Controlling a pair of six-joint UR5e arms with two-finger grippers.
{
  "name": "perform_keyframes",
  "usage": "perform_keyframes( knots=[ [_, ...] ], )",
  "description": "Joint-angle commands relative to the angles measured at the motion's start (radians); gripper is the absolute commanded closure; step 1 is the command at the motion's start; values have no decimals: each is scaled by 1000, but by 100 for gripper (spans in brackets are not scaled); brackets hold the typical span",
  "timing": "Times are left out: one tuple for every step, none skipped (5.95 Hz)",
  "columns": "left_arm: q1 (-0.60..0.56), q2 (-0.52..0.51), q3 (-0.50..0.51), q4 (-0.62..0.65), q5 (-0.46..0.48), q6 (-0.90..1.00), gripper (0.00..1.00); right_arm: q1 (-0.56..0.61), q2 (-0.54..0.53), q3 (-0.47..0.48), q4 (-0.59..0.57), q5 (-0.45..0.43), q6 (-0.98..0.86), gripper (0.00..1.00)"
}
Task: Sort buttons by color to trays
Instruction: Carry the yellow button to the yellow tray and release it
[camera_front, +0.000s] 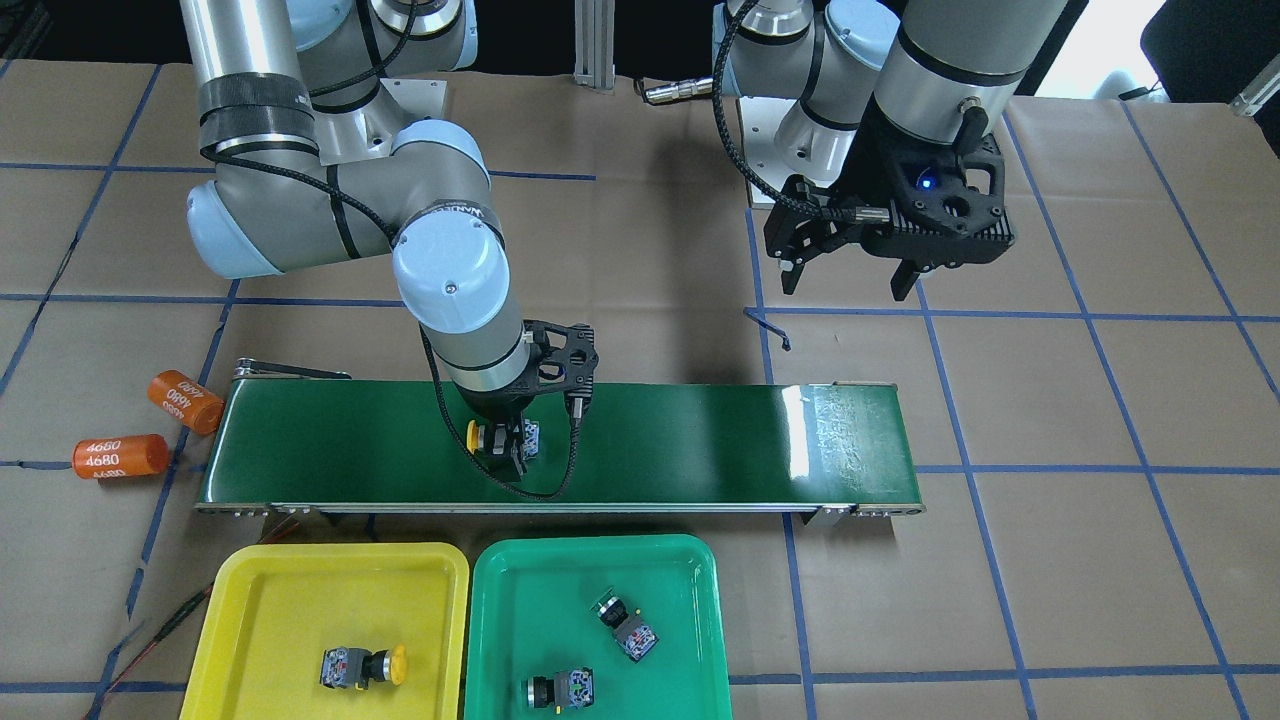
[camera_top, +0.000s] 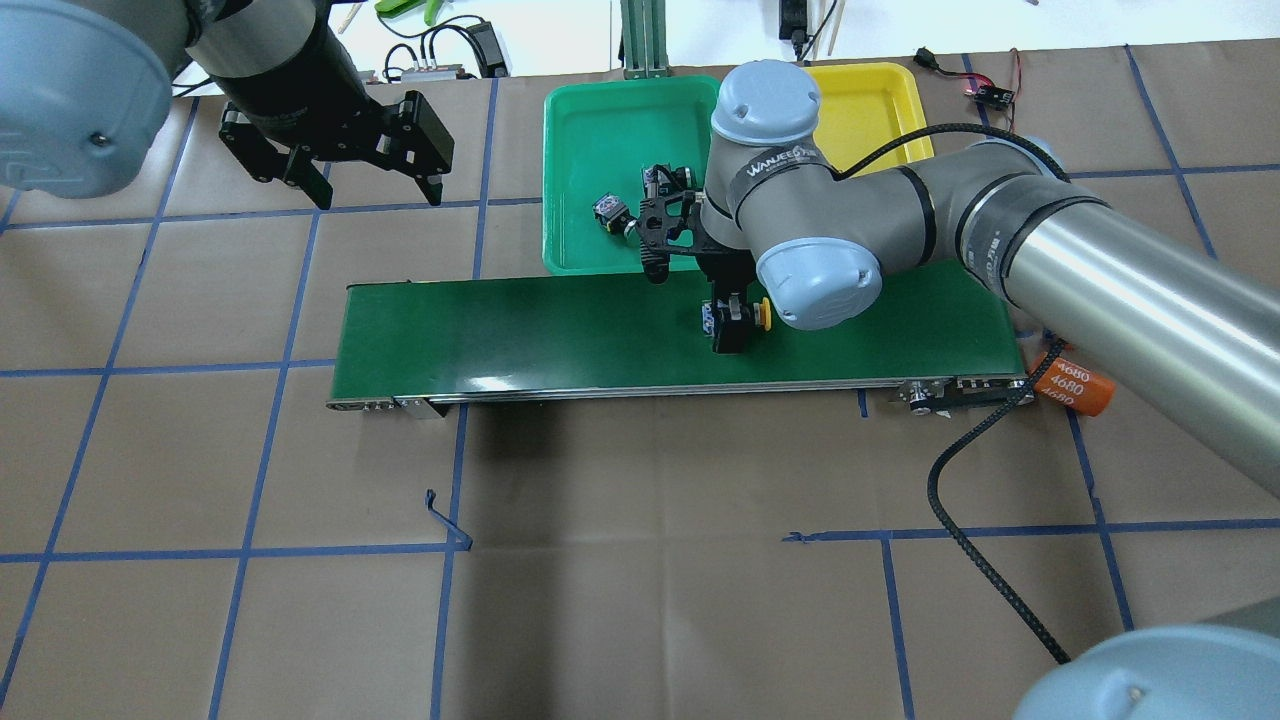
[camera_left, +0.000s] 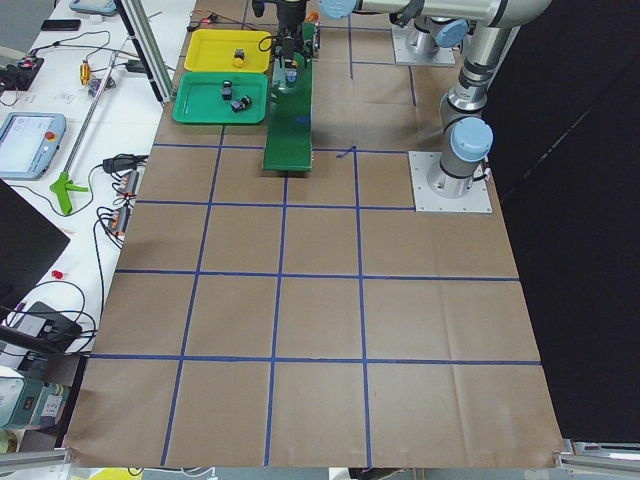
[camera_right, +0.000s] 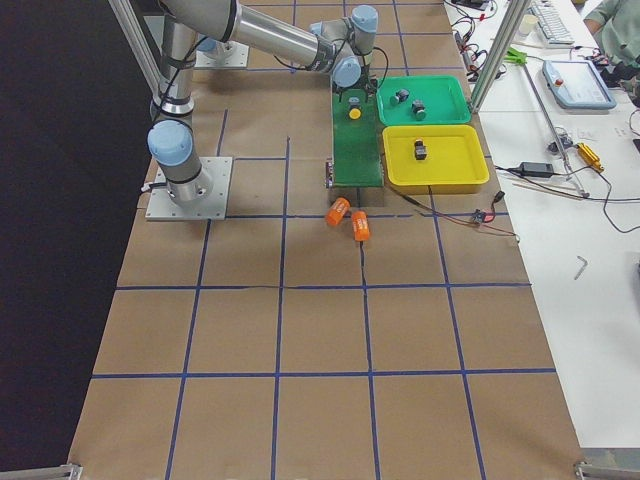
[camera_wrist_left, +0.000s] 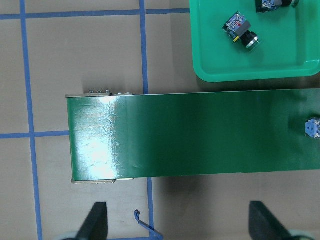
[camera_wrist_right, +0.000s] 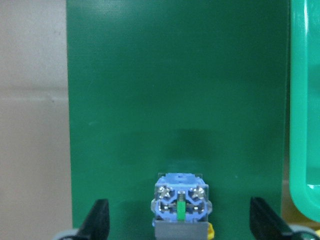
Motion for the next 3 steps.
perform_keyframes(
  knots=[
    [-1,2,0,0,2,6,1,-46,-3,1,7,-56,-49,53],
    [-1,2,0,0,2,8,1,-71,-3,1,15,-90,-95,63],
    [-1,2,0,0,2,8,1,-97,-4,1,24,-90,-108,71]
  ],
)
